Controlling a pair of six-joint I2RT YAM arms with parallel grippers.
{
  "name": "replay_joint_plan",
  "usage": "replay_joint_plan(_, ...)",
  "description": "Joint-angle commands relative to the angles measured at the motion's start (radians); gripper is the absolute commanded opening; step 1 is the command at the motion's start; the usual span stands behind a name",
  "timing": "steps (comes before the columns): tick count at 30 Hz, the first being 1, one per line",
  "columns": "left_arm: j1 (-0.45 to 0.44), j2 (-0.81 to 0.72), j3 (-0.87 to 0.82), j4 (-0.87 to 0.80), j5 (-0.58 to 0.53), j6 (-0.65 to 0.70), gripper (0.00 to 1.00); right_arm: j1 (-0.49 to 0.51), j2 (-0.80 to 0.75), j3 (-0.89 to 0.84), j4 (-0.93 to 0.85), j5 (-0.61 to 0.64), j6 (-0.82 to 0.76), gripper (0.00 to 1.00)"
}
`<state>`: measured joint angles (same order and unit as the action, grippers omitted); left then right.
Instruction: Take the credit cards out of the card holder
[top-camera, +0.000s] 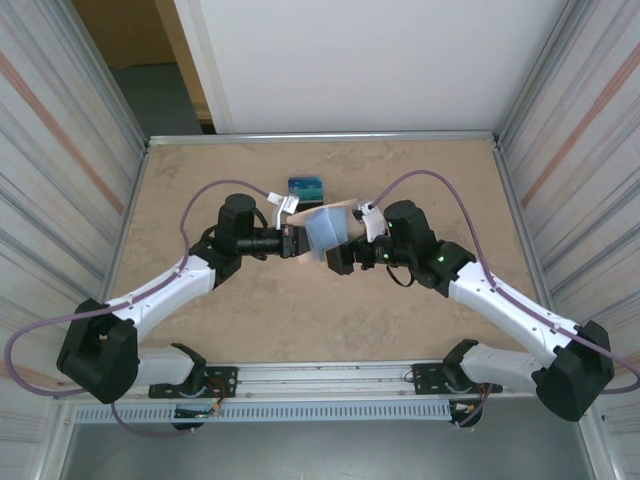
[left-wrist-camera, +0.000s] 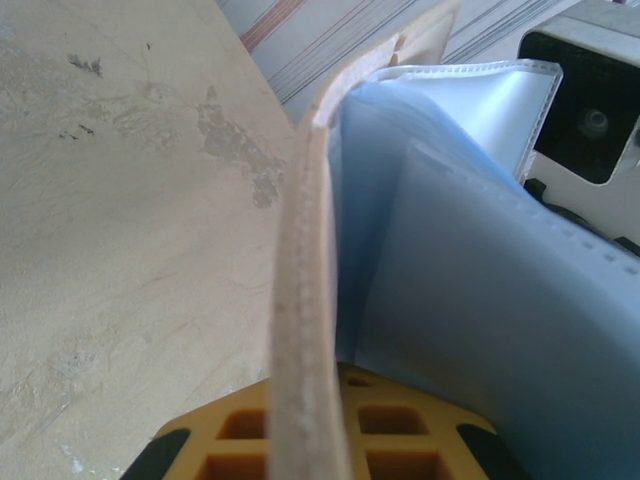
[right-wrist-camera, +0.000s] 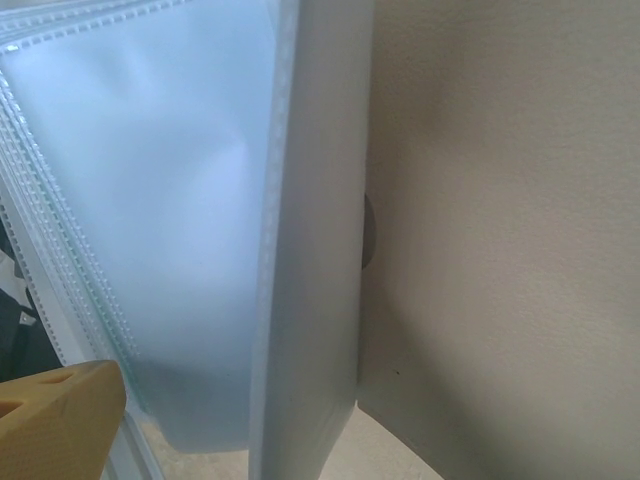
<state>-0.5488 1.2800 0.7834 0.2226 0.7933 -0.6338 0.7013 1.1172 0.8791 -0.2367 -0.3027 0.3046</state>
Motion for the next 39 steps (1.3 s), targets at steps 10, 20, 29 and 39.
replay_joint_plan(10, 0.008, -0.003, 0.028, 0.046, 0.05, -0.01, 0.0, 0.006, 0.012, 0.031, -0.017, 0.077, -0.013, 0.96)
replay_joint_plan(20, 0.008, -0.001, 0.028, 0.043, 0.066, -0.008, 0.0, -0.047, -0.005, 0.017, -0.015, 0.147, 0.047, 0.83)
replay_joint_plan(29, 0.008, 0.002, 0.03, 0.044, 0.068, -0.005, 0.0, -0.14, -0.072, -0.05, 0.064, 0.002, 0.105, 0.79)
replay_joint_plan(39, 0.008, 0.009, 0.032, 0.05, 0.075, -0.006, 0.0, -0.148, -0.12, -0.068, 0.073, -0.044, 0.096, 0.94)
